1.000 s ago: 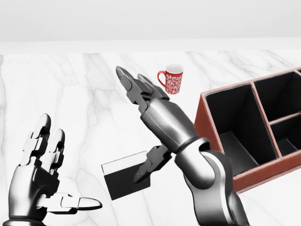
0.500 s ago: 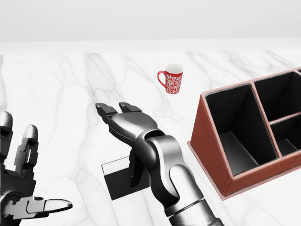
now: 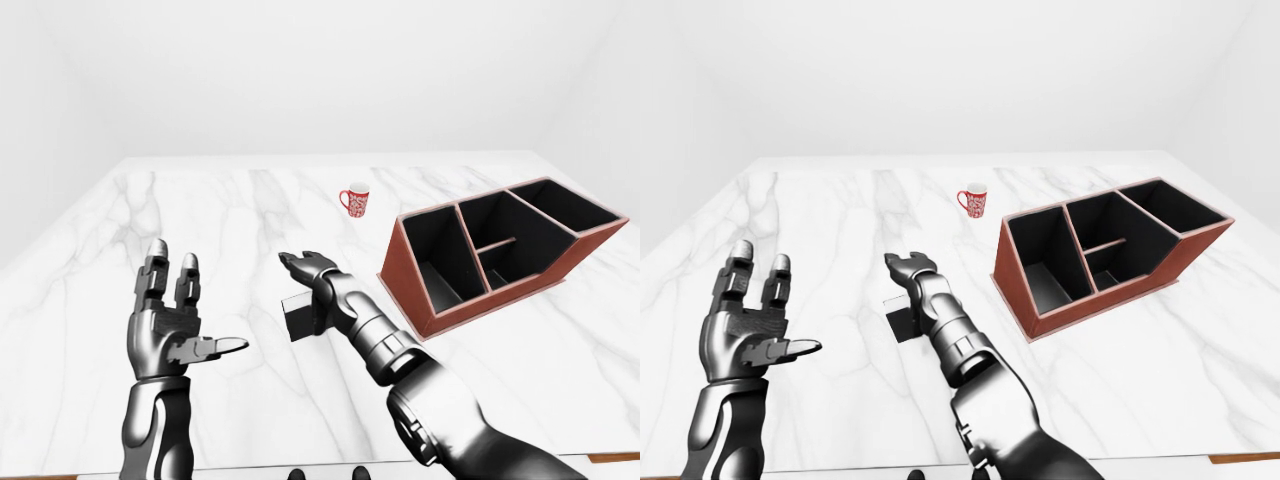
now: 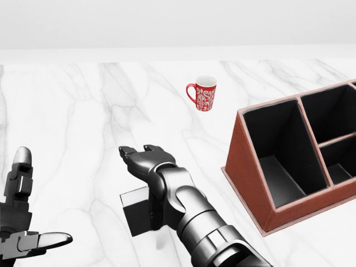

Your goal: Pick up the book and place it in the left compartment of the caddy.

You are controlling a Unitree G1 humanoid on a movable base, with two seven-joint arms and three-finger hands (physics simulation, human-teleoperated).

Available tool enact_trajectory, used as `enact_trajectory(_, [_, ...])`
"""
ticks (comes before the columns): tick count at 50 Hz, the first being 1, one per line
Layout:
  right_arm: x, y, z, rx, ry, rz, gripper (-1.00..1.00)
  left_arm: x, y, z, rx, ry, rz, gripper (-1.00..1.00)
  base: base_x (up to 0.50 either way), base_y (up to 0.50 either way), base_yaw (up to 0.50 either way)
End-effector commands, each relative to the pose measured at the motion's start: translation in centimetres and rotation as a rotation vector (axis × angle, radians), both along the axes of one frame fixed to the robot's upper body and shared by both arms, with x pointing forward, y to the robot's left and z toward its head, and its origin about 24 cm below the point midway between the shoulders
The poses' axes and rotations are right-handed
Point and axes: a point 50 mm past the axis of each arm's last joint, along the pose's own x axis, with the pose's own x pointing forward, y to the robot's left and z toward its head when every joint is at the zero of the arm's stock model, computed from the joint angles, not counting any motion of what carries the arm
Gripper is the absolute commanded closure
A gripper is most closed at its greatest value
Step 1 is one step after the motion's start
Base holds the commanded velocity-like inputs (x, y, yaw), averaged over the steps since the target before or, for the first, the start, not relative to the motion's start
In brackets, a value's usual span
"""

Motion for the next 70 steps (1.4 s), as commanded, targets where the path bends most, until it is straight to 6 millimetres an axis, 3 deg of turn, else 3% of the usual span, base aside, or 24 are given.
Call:
enact_trajectory(1, [-0.2, -0.5, -1.9, -0.050, 0.046, -0.035, -1.00, -0.1, 0.2, 0.1, -0.011, -0.003, 0.004, -1.00, 0.00, 0.00, 0.00])
enact_trajectory(9, [-0.6, -0.6, -2.8, -0.092, 0.053, -0.027, -1.00, -0.1, 0.2, -0.1, -0.013, -0.003, 0.001, -1.00, 0.00, 0.00, 0.00])
enact_trajectory(10, [-0.6, -0.5, -2.7, -0.087, 0.048, -0.029, 0.10, -0.1, 0.2, 0.0, -0.013, -0.003, 0.000, -1.00, 0.00, 0.00, 0.00])
enact_trajectory(11, [-0.6, -0.4, -2.7, -0.085, 0.029, -0.029, 1.00, -0.1, 0.2, 0.0, -0.014, -0.003, 0.000, -1.00, 0.00, 0.00, 0.00])
enact_trajectory(38, [-0.7, -0.1, -2.5, -0.004, -0.010, -0.064, 1.00, 0.1, 0.1, 0.4, -0.010, 0.007, -0.004, -1.00, 0.00, 0.00, 0.00])
enact_trajectory(46, [0.8, 0.4, 2.0, 0.103, -0.109, -0.037, 1.00, 0.1, 0.1, 0.3, -0.012, 0.008, -0.002, -1.00, 0.00, 0.00, 0.00])
enact_trajectory(53, [0.6, -0.6, 6.2, 0.082, -0.227, 0.024, 1.00, 0.2, 0.2, 0.2, -0.011, 0.011, -0.001, -1.00, 0.00, 0.00, 0.00])
enact_trajectory(60, [-0.4, -2.8, 9.5, -0.014, -0.304, 0.019, 1.00, 0.1, 0.1, -0.4, -0.007, 0.015, -0.001, -1.00, 0.00, 0.00, 0.00])
enact_trajectory(70, [-2.1, -7.0, 13.6, 0.093, -0.463, -0.068, 1.00, 0.2, 0.0, 0.0, 0.000, 0.023, -0.001, -1.00, 0.00, 0.00, 0.00])
